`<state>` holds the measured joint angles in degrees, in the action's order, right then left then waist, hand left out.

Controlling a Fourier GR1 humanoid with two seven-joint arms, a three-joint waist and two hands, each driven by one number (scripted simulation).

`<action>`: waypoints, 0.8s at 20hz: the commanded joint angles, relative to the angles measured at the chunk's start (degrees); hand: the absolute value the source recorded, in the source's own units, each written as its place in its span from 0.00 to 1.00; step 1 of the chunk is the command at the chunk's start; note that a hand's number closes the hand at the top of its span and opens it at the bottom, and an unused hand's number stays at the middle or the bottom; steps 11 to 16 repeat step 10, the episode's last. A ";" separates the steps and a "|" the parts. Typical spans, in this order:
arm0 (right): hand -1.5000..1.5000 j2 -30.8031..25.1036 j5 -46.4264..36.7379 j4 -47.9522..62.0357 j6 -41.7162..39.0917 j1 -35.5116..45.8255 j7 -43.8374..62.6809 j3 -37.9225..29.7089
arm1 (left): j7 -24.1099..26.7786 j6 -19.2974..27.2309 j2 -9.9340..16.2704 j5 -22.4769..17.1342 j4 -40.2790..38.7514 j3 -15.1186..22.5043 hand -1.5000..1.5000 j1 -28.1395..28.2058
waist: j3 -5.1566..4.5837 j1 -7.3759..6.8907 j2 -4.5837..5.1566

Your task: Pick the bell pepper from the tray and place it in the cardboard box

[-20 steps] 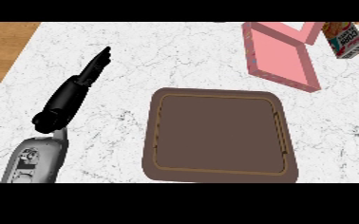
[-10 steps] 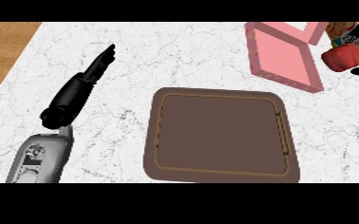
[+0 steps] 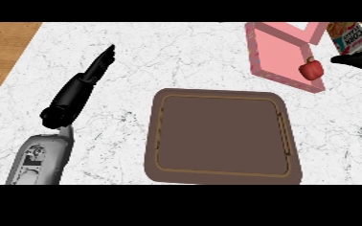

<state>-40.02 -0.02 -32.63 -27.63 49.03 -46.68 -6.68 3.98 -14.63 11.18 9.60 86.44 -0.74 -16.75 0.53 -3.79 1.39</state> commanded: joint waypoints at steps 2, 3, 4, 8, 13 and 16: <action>0.00 4.58 14.89 7.02 -17.92 0.74 0.90 -8.23 | -0.43 -0.32 0.21 -0.59 0.04 -0.50 0.50 -0.13 | 0.16 0.41 0.01; 0.00 4.87 17.40 8.19 -20.15 2.01 5.14 -9.27 | -0.41 -0.36 0.49 -0.58 0.59 -0.62 0.50 -0.41 | 0.06 0.21 -0.34; 0.00 4.66 19.51 9.71 -21.62 1.89 7.82 -10.54 | -0.44 -0.68 0.68 -0.82 0.32 -0.80 0.50 0.40 | 0.01 0.21 -0.21; 0.00 2.11 26.30 15.14 -25.54 4.15 18.24 -15.47 | 0.36 0.19 -0.05 0.21 0.83 0.10 0.50 0.05 | 0.02 -0.16 0.45; 0.00 0.52 28.83 17.21 -25.18 5.24 21.79 -17.97 | 0.58 -0.08 0.02 -0.37 1.07 -0.27 0.50 0.56 | 0.06 -1.20 0.85; 0.00 0.52 28.83 17.21 -25.18 5.24 21.79 -17.97 | 0.58 -0.08 0.02 -0.37 1.07 -0.27 0.50 0.56 | 0.06 -1.20 0.85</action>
